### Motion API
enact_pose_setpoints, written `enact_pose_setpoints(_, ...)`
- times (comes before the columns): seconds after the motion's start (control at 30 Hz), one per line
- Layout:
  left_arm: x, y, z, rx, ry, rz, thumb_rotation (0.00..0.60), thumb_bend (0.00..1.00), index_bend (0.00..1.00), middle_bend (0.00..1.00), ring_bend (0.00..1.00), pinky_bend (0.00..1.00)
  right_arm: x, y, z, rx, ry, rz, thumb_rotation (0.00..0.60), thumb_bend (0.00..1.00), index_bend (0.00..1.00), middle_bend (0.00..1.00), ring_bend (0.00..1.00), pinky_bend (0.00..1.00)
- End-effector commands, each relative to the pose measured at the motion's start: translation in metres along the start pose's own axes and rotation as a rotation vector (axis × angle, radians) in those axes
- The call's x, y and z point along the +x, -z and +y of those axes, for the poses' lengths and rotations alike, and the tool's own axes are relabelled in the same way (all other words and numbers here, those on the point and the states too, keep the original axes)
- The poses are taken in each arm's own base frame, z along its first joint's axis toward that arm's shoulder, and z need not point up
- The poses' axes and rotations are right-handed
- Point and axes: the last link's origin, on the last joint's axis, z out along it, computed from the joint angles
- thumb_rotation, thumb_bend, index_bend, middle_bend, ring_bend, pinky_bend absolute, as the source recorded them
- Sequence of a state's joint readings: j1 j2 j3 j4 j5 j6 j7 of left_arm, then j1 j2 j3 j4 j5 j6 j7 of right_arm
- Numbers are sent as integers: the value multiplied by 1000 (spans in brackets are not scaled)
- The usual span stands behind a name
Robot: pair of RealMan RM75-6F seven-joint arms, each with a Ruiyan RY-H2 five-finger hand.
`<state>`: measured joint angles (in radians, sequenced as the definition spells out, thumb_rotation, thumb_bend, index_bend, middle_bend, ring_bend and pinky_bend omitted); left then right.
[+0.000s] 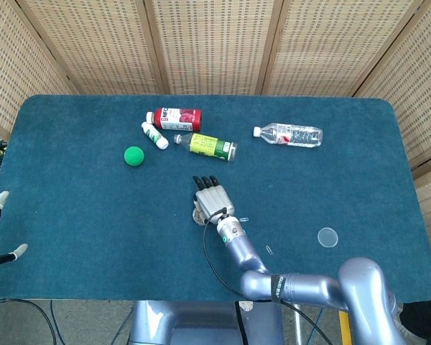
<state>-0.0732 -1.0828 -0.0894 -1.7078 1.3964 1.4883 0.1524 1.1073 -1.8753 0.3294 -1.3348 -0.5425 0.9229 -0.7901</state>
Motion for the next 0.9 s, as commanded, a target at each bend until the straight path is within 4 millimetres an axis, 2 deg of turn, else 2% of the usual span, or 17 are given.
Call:
enact_pose_setpoints(0.03,0,0,0,-1,0,1,600,0,0,0,0,0,2,1,0,1,1,7,600,211,490,0,0,0)
enact_pose_setpoints(0.53,2,5,3,-21,5,11,600,0,0,0,0,0,15,10,12,-19,22,64,600,210,489,0,0,0)
enact_pose_setpoints(0.63,2,5,4,-25,5,11,600,0,0,0,0,0,12,10,15,-16,45,88,600,171,489,0,0,0)
enact_pose_setpoints(0.77,2,5,3,-24,5,7,600,0,0,0,0,0,5,10,16,5,77,124,600,37,489,0,0,0)
enact_pose_setpoints(0.9,2,6,3,-25,6,10,600,0,0,0,0,0,1,10,16,19,97,141,600,0,489,0,0,0)
